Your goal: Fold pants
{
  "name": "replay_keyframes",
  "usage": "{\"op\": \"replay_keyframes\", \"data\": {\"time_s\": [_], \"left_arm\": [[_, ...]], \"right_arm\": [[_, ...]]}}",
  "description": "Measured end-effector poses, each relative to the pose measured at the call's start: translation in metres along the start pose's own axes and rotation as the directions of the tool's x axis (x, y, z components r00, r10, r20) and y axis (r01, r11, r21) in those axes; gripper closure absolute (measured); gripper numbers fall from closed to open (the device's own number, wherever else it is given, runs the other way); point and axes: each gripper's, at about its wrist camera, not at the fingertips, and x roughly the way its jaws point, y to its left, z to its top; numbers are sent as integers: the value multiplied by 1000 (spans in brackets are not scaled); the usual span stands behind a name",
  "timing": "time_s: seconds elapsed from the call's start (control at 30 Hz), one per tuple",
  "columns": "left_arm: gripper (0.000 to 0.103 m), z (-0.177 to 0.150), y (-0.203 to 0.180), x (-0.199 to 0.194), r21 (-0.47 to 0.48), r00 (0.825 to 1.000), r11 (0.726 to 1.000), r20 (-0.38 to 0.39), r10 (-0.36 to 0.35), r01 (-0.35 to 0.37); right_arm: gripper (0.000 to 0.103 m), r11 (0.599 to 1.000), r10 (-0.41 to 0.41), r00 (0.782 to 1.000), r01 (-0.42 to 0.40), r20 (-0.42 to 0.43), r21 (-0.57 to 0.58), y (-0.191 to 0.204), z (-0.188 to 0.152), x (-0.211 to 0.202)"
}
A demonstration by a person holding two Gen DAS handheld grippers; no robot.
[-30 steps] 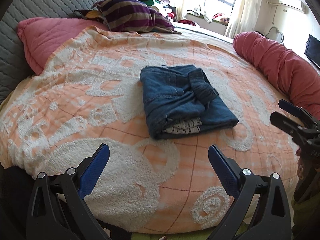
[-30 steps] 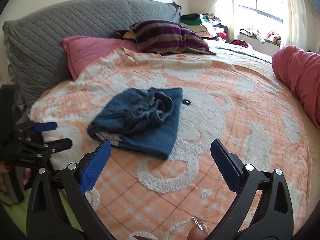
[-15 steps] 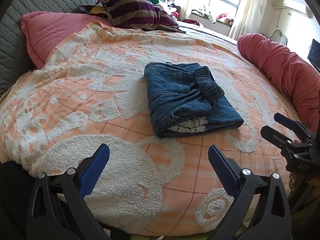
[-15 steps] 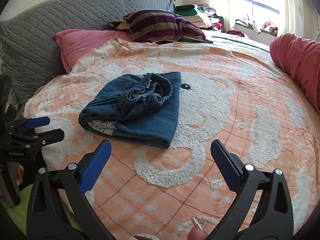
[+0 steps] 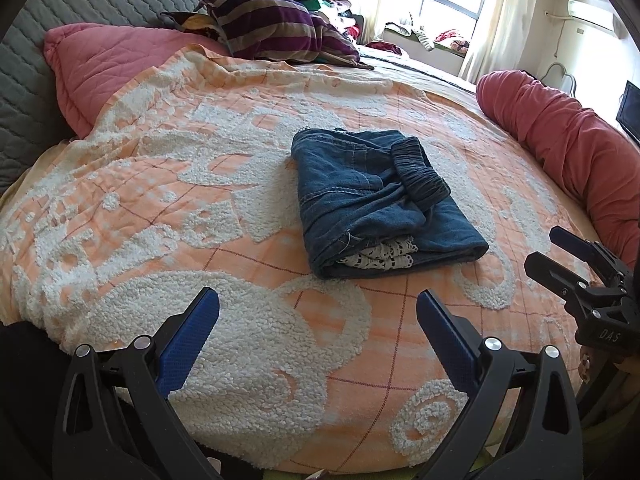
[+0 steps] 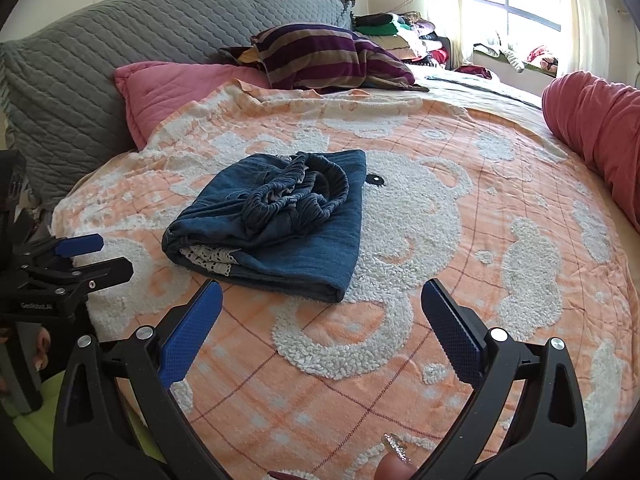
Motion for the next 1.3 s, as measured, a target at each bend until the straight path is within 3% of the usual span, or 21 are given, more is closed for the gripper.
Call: {"op": "replay_keyframes", "data": {"time_s": [1.3], "left_arm": [[4,0,-1,-3,3,1000,1000,-2,25,-25]], "right_arm": [[9,1000,-13,1000,13,1,10,-4,1,-1]]}}
